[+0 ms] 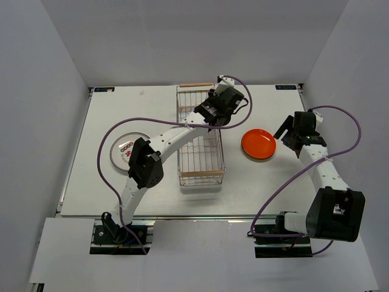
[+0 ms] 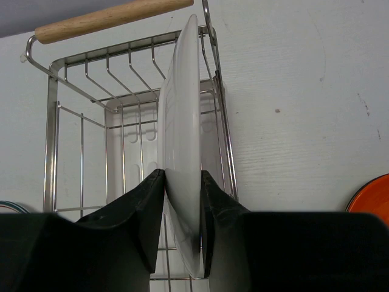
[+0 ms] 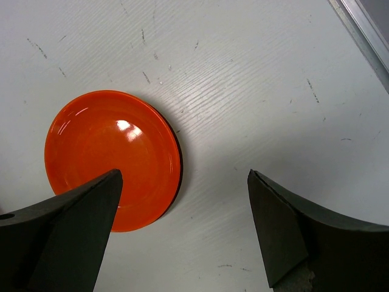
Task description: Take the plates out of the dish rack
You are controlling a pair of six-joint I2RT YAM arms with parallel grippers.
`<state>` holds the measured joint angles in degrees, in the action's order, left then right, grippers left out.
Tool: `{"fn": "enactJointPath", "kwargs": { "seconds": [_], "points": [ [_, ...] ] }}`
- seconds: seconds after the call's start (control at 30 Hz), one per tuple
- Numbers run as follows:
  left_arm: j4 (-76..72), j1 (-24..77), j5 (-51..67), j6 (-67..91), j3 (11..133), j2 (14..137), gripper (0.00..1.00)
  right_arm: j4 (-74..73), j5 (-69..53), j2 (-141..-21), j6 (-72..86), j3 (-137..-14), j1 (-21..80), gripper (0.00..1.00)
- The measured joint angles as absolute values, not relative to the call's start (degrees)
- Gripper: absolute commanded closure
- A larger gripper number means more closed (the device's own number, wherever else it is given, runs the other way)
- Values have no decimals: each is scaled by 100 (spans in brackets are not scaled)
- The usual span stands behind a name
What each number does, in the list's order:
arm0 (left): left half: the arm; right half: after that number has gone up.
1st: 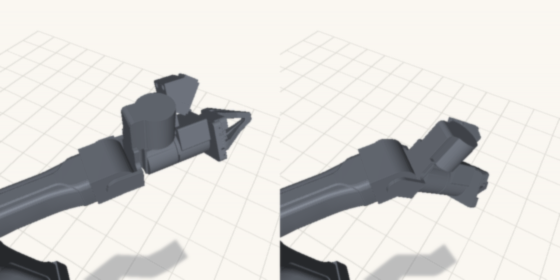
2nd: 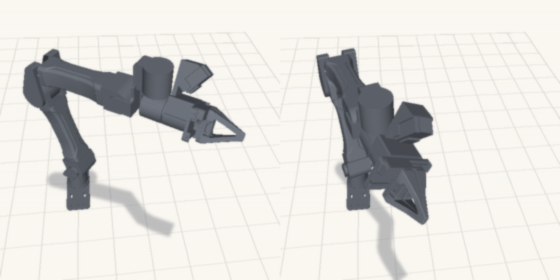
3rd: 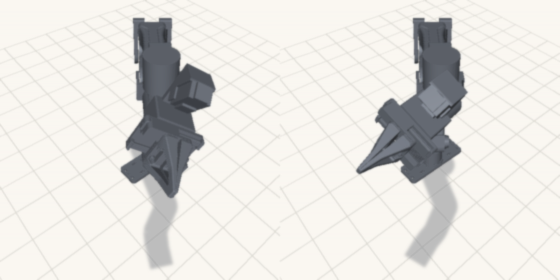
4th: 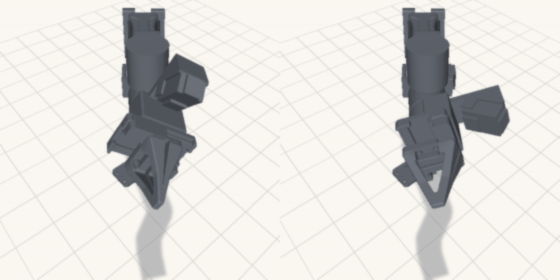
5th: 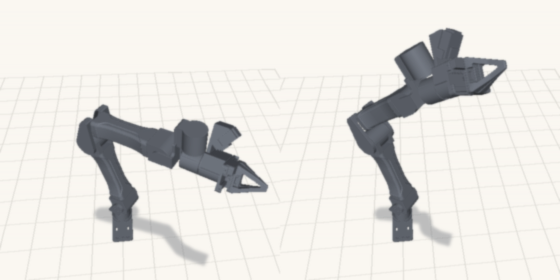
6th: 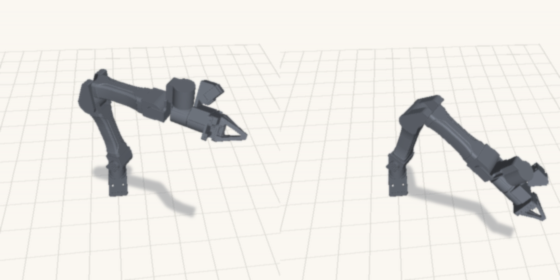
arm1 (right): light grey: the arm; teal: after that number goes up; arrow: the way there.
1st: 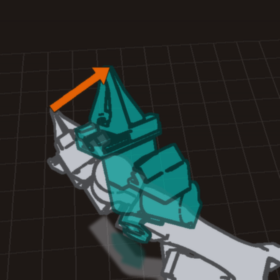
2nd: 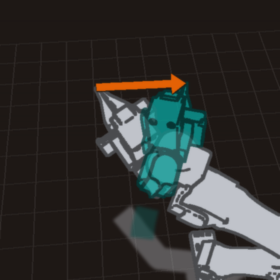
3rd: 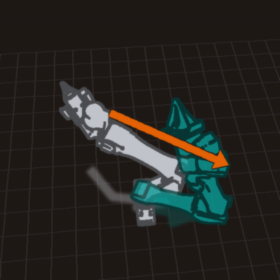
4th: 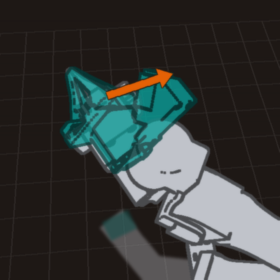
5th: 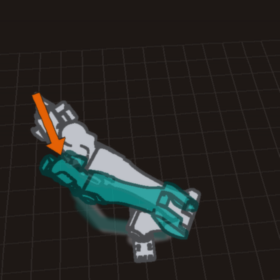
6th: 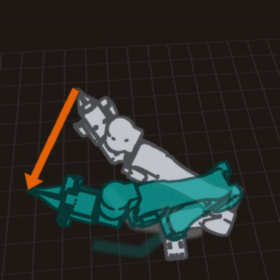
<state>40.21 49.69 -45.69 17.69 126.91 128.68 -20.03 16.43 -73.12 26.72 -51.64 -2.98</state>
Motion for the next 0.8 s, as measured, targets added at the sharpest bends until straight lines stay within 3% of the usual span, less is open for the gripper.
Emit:
{"fn": "enactJointPath", "kwargs": {
  "seconds": [0.17,0.8],
  "points": [
    [4029,4974,-4661,1737,12685,12857,68,-2005,1638,-7328,2661,-5164,-298,11],
    [3968,5096,-5476,1420,12593,12567,75,-2178,1815,-7448,2661,-5207,-298,11]
  ]
}}
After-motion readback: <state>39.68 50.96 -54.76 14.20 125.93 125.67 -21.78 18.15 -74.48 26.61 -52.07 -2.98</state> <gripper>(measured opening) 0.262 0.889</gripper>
